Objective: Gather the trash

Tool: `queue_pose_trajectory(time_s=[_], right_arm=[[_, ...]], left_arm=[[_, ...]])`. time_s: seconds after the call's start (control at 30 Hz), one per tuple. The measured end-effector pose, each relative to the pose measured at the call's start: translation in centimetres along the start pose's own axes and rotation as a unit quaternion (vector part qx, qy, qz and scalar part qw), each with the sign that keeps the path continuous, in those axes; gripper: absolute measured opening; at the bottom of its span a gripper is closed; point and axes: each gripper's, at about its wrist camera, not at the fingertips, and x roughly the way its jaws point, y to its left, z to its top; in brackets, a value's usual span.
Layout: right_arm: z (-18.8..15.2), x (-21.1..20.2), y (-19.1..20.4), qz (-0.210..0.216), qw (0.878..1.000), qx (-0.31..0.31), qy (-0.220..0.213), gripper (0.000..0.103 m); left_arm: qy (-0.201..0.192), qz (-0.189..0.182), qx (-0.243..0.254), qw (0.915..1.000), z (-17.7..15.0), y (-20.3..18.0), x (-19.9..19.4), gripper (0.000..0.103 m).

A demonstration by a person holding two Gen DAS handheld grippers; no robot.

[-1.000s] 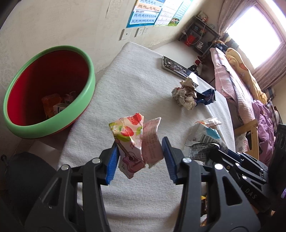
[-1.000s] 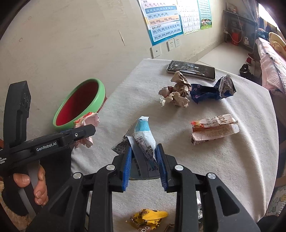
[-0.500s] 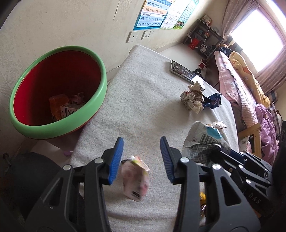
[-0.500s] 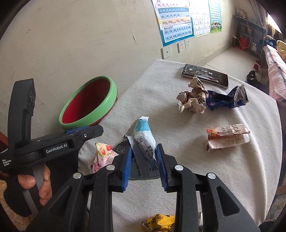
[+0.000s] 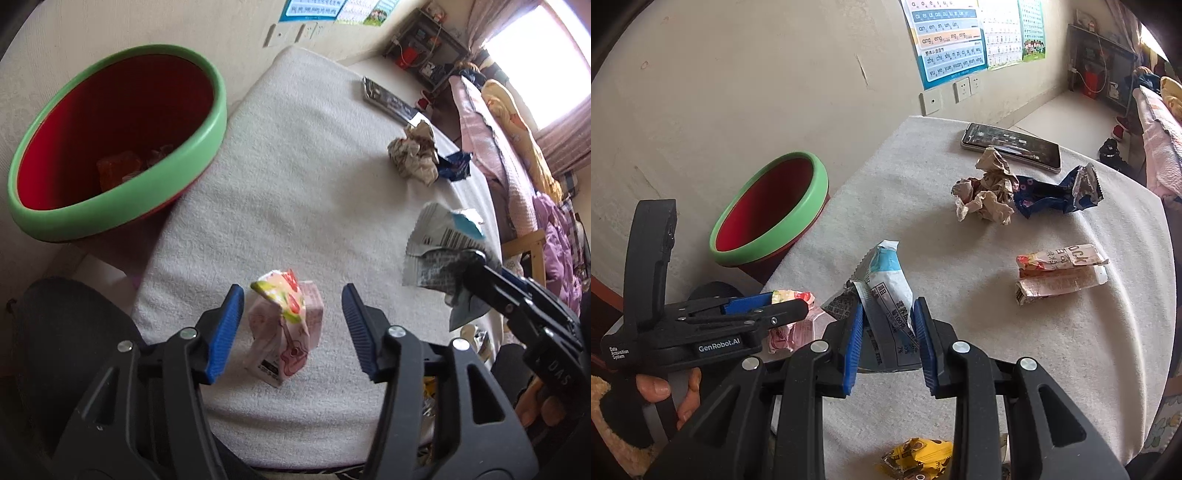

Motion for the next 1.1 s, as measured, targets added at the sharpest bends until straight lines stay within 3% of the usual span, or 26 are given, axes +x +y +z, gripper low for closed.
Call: queue_pose_trajectory(time_s=[0.2,0.33,0.43,0.73,1.1], right_arm=[[0.0,0.0,0.0,0.001,1.0,0.0,-0.001,0.028],[0.0,-0.1,-0.1,0.001,1.0,0.002,-0.002,0.028],[0.0,-0.3,-0.1,0.002,1.0,0.001,-0.003,0.028],[0.1,-0.4,0.1,0.003,1.0,-0.002,-0.003,0.028],[0.5,-0.1,0.7,0.009,1.0,-0.007,-0.001,0.028]], left_arm=[[0.019,0.002,0.032,0.9993,-0.7,-1.3,0.9,0.052],[0.018,-0.001,0.023,0.9996,-0.7,-1.0,0.8,0.032],[0.014,-0.008,0.009,0.9998,-0.6,-0.6,0.7,0.025],[-0.003,-0.015,0.006,0.9999,-0.6,-0.6,-0.1,0.021],[-0.068,-0.013,-0.021,0.9974,1.3,1.2,-3.6,0.021]])
